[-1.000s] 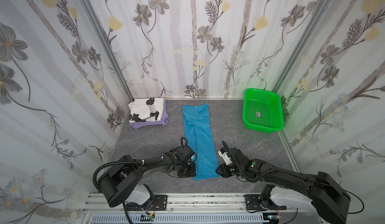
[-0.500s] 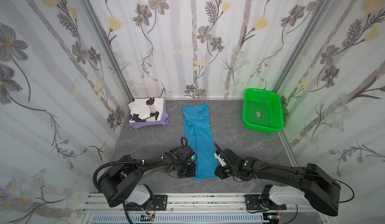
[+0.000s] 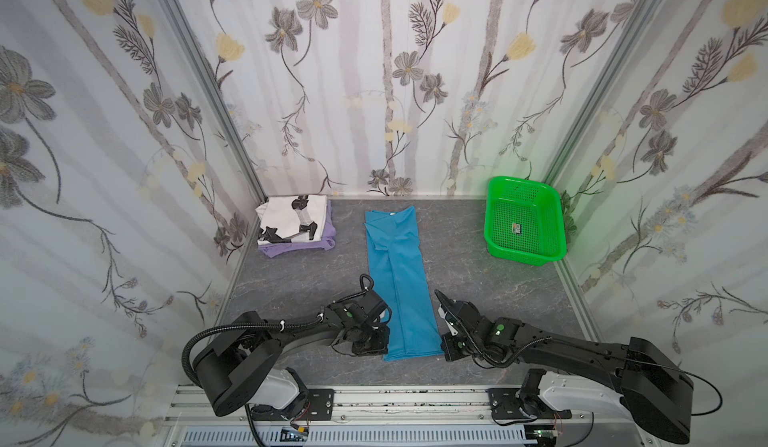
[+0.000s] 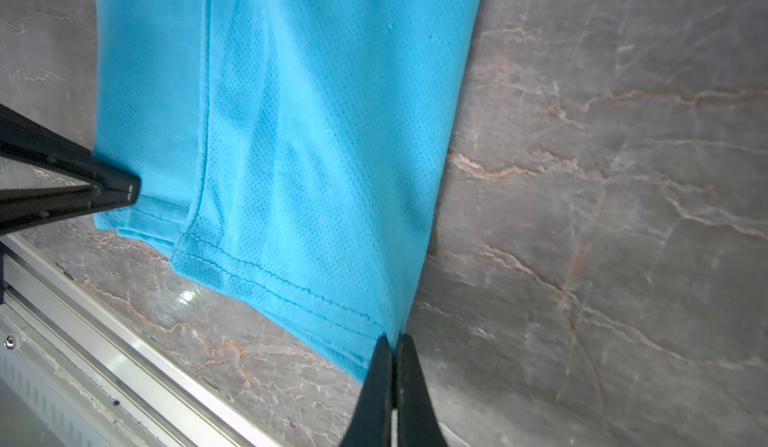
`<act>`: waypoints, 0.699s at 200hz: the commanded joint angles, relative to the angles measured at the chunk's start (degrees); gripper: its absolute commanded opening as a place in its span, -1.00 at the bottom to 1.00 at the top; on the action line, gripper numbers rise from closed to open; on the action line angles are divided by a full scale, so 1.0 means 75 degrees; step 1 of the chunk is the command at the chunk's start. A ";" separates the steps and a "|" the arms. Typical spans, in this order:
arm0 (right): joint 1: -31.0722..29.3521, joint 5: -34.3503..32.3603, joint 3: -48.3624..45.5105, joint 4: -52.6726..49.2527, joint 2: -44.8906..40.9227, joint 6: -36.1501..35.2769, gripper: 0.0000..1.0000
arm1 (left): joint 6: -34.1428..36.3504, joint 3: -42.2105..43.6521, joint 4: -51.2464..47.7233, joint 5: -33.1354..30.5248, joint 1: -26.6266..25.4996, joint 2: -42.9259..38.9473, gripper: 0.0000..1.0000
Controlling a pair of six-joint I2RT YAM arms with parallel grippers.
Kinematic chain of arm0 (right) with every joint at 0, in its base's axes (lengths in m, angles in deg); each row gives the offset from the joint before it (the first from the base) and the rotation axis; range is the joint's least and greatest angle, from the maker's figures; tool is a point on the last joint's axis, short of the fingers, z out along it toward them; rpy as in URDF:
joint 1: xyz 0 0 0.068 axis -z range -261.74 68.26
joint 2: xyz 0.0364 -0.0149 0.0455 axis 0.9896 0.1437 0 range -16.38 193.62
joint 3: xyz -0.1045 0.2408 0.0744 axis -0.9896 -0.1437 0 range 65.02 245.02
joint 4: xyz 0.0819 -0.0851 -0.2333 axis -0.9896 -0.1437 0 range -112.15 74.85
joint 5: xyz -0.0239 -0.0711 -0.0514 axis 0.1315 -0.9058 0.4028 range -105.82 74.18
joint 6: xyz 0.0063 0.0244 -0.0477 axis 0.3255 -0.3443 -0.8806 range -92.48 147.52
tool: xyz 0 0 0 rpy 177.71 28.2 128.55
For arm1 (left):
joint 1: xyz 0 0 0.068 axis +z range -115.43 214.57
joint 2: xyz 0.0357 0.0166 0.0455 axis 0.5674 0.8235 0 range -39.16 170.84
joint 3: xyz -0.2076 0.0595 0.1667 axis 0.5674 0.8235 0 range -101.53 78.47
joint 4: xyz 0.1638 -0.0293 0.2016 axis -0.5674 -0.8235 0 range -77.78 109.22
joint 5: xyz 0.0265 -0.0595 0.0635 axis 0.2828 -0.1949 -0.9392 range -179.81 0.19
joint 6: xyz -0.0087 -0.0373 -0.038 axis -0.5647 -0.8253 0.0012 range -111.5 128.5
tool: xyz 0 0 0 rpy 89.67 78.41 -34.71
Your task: Fold and stack the t-shirts
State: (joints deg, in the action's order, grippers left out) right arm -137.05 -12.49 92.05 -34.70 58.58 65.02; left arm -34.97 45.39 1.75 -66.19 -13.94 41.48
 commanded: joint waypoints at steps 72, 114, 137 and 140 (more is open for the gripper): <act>0.0242 0.0846 -0.0132 0.0486 -0.0713 -0.0145 0.24 | 0.0358 0.0150 -0.0670 0.0377 0.0074 -0.0713 0.57; 0.0267 0.1323 -0.0359 0.1024 -0.0397 -0.0167 0.10 | 0.0018 0.0513 0.0047 0.0929 0.0075 -0.0815 0.27; 0.0274 0.1404 -0.0459 0.1243 -0.0190 -0.0131 -0.11 | -0.0071 0.0704 0.0126 0.0943 0.0070 -0.0865 -0.04; 0.0272 0.1418 -0.0458 0.1256 -0.0176 -0.0128 -0.15 | -0.0086 0.0725 0.0124 0.0941 0.0067 -0.0878 -0.09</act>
State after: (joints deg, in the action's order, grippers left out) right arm -135.04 -3.86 88.97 -29.43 56.09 63.90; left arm -34.01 49.56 2.32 -59.92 -13.38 35.34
